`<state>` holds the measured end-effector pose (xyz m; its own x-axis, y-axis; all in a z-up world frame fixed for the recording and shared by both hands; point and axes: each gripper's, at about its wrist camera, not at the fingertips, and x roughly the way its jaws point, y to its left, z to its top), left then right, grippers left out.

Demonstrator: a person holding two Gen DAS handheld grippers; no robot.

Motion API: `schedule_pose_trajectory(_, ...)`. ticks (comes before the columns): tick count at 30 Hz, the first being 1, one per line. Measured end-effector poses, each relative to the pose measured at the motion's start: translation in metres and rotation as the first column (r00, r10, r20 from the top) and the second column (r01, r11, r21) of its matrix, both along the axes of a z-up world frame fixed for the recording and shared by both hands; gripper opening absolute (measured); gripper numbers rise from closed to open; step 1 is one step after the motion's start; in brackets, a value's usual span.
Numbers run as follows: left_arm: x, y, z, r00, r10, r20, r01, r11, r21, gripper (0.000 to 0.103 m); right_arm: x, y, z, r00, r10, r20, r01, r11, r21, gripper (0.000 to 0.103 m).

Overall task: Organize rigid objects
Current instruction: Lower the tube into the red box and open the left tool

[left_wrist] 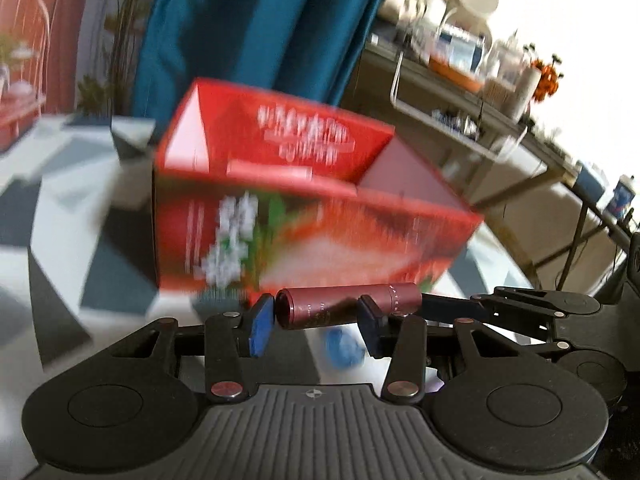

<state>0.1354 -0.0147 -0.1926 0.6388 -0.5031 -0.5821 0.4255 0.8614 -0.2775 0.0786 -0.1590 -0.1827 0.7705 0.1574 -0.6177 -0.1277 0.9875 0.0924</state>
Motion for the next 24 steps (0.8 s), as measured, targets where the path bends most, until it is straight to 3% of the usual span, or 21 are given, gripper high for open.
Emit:
schedule_pose_trajectory(5,0.024,-0.005,0.033,0.998,0.008,0.064,-0.007,1.0,-0.027,0.048,0.024,-0.006,0.03,0.996,0.0,0.092,0.004,0.999,-0.042,0.042)
schedule_pose_trajectory(9,0.053,-0.013,0.046,0.997,0.023,0.073,-0.02,0.999,-0.037,0.049,0.053,-0.011,0.045,0.994,-0.014,0.112,0.022,0.997,-0.072,0.042)
schedule_pose_trajectory(13,0.089,-0.023,0.044,0.999,0.041,0.006,-0.041,0.999,-0.036,0.049,0.084,-0.021,0.045,0.996,-0.039,0.081,0.042,0.998,-0.039,0.042)
schedule_pose_trajectory(17,0.112,-0.035,0.034,0.997,0.047,-0.053,-0.048,0.999,-0.008,0.048,0.111,-0.047,0.036,0.998,-0.066,-0.015,0.067,0.993,0.095,0.042)
schedule_pose_trajectory(20,0.121,-0.039,0.025,0.995,0.001,-0.102,-0.005,0.999,-0.042,0.047,0.127,-0.062,0.025,0.995,-0.067,-0.068,0.076,0.986,0.145,0.036)
schedule_pose_trajectory(24,0.125,-0.055,0.018,0.995,-0.012,-0.101,0.013,1.0,0.016,0.047,0.136,-0.062,0.017,0.993,-0.066,-0.094,0.079,0.987,0.142,0.036)
